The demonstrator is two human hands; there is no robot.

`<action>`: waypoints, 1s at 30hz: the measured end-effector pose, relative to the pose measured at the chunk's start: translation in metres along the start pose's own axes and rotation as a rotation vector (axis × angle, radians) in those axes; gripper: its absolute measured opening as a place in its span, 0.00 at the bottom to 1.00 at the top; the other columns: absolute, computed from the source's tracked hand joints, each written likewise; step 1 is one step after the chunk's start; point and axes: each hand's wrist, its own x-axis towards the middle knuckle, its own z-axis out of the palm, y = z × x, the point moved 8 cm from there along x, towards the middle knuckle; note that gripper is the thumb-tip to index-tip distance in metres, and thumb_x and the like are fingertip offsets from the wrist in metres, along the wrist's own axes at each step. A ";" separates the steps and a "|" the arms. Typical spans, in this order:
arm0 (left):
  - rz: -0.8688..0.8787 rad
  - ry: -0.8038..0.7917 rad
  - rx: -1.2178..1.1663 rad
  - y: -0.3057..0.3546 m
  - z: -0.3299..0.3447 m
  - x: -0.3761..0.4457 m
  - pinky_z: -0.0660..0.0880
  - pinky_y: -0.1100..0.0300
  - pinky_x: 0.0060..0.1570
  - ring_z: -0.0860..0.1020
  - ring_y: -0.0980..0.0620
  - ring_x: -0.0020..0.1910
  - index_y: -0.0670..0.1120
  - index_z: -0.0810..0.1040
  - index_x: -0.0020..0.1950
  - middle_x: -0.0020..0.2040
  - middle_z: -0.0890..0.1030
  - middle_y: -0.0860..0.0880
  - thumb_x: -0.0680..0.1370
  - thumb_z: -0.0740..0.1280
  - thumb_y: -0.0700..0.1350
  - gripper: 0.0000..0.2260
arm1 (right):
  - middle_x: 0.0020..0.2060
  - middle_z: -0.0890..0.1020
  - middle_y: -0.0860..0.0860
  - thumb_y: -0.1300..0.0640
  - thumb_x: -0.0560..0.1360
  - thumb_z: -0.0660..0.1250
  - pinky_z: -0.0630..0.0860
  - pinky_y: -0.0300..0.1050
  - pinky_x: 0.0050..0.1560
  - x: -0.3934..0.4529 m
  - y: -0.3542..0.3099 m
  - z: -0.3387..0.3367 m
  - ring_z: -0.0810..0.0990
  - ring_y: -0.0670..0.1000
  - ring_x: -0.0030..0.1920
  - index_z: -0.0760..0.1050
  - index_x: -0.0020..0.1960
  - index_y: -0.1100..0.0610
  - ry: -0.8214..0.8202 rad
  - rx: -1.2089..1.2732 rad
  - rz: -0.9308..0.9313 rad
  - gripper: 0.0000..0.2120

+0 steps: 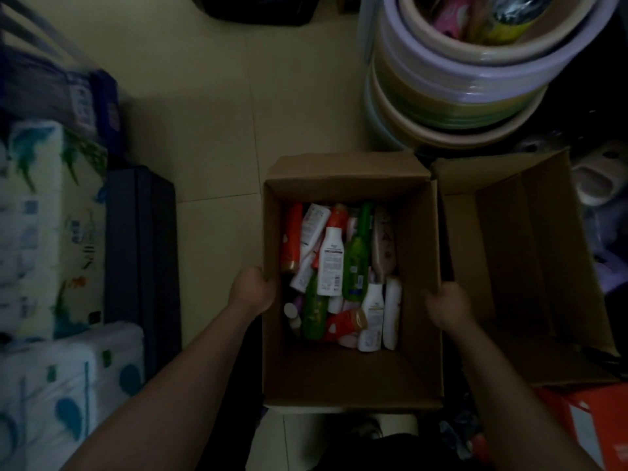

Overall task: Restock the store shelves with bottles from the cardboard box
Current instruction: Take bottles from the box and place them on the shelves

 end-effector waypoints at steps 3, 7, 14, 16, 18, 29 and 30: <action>0.016 0.008 -0.038 -0.009 -0.006 -0.026 0.81 0.47 0.50 0.82 0.38 0.50 0.36 0.81 0.52 0.52 0.83 0.36 0.79 0.66 0.46 0.14 | 0.52 0.81 0.66 0.60 0.80 0.65 0.67 0.44 0.43 -0.028 0.007 -0.009 0.81 0.63 0.53 0.78 0.57 0.70 0.004 -0.020 -0.025 0.13; 0.064 0.014 -0.086 -0.010 -0.021 -0.083 0.80 0.47 0.51 0.82 0.39 0.51 0.35 0.81 0.51 0.51 0.83 0.36 0.79 0.66 0.46 0.13 | 0.44 0.81 0.66 0.58 0.79 0.67 0.68 0.45 0.40 -0.082 0.017 -0.042 0.80 0.63 0.46 0.79 0.49 0.69 0.065 -0.055 -0.067 0.13; 0.048 -0.004 -0.174 -0.036 -0.071 -0.258 0.78 0.54 0.45 0.80 0.43 0.46 0.38 0.80 0.49 0.47 0.82 0.41 0.81 0.66 0.47 0.12 | 0.46 0.83 0.62 0.55 0.78 0.67 0.80 0.54 0.49 -0.239 0.050 -0.121 0.82 0.62 0.47 0.81 0.51 0.67 0.091 -0.049 -0.212 0.14; 0.041 0.015 -0.196 -0.049 -0.088 -0.330 0.73 0.58 0.41 0.78 0.45 0.45 0.39 0.79 0.49 0.47 0.80 0.43 0.81 0.65 0.45 0.10 | 0.46 0.84 0.63 0.55 0.78 0.67 0.80 0.52 0.48 -0.302 0.068 -0.142 0.82 0.62 0.48 0.81 0.51 0.67 0.098 -0.066 -0.253 0.14; 0.046 0.024 -0.199 -0.067 -0.105 -0.398 0.75 0.57 0.43 0.79 0.44 0.46 0.39 0.80 0.52 0.48 0.80 0.43 0.81 0.66 0.46 0.10 | 0.46 0.84 0.62 0.54 0.77 0.68 0.80 0.53 0.49 -0.364 0.093 -0.158 0.83 0.61 0.48 0.82 0.51 0.65 0.113 -0.047 -0.277 0.13; 0.139 -0.053 0.054 -0.179 -0.089 -0.640 0.77 0.56 0.40 0.79 0.44 0.41 0.38 0.80 0.49 0.46 0.81 0.41 0.79 0.67 0.44 0.08 | 0.31 0.77 0.56 0.56 0.76 0.67 0.70 0.44 0.36 -0.640 0.296 -0.117 0.77 0.55 0.35 0.73 0.32 0.59 0.100 0.025 -0.138 0.15; 0.157 -0.069 0.103 -0.187 -0.080 -0.654 0.79 0.53 0.42 0.80 0.43 0.41 0.39 0.80 0.48 0.45 0.81 0.41 0.79 0.67 0.44 0.09 | 0.34 0.79 0.57 0.55 0.76 0.68 0.73 0.44 0.38 -0.655 0.321 -0.106 0.79 0.56 0.37 0.76 0.35 0.61 0.087 0.045 -0.109 0.13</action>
